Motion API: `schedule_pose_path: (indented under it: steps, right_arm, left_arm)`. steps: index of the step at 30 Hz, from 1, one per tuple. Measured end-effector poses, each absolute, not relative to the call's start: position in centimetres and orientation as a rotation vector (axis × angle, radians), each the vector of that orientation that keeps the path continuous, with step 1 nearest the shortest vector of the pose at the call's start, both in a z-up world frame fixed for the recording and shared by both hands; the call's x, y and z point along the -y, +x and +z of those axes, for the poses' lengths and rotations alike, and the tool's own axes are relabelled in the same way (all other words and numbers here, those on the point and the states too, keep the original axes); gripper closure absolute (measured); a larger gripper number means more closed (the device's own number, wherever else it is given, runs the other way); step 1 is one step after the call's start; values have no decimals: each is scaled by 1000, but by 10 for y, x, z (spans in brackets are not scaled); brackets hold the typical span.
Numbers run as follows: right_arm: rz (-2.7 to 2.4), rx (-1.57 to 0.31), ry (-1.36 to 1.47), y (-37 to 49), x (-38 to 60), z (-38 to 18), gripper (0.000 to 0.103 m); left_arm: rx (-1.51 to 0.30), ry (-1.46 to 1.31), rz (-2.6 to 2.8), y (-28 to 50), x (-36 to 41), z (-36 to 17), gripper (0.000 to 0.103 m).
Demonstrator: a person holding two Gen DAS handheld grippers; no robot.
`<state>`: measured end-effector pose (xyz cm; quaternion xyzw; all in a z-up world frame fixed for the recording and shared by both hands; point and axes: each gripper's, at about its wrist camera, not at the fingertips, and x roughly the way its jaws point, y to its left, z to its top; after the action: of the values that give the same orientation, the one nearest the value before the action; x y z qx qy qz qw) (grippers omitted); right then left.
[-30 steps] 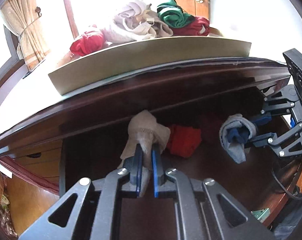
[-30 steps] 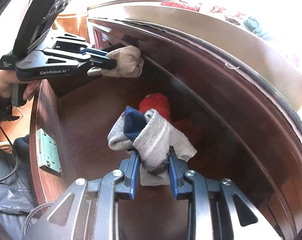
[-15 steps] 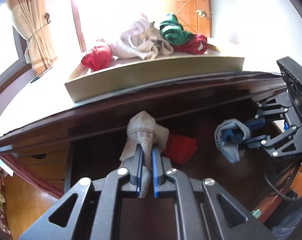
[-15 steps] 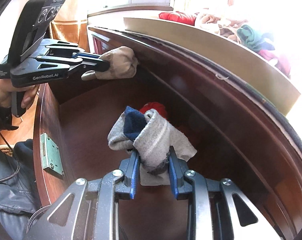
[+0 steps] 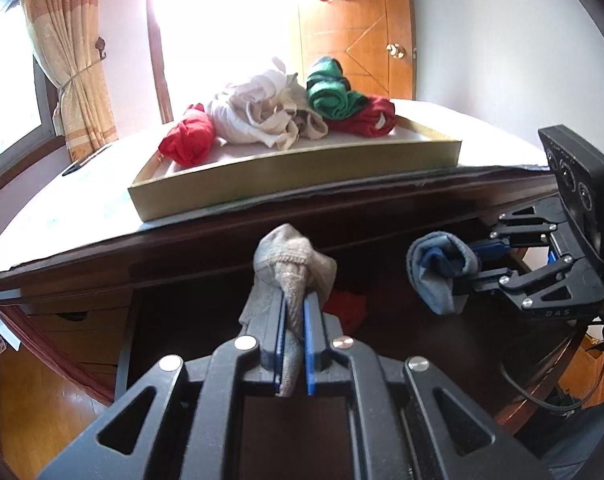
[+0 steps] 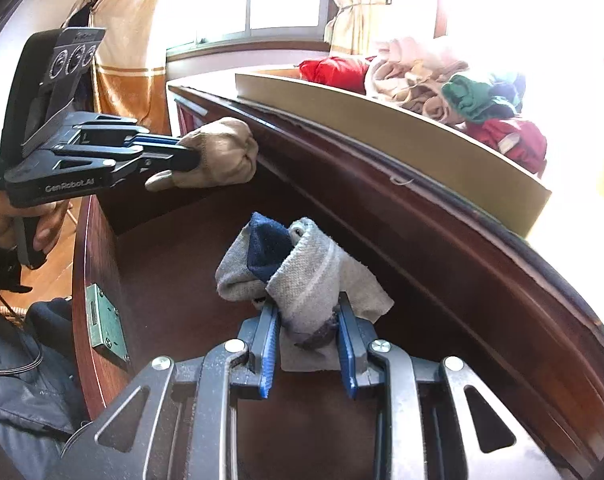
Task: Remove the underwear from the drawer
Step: 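Lift the grey and beige socks out of the drawer with both tools, then carry both socks over the tray with both tools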
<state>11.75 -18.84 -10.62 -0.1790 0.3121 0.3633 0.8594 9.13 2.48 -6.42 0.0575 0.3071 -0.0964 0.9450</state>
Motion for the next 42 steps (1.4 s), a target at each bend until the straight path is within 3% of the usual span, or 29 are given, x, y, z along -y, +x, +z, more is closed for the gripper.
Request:
schedule_pose_path:
  steps: [24,42]
  right_arm:
    - [753,-481,-304,67,220,-63,75]
    - [745,-387,-283,83,215,-4,75]
  left_arm:
    - [-462,84,-211,76,-13,-17,98]
    - [-387,120,-221,96,-4,28,98]
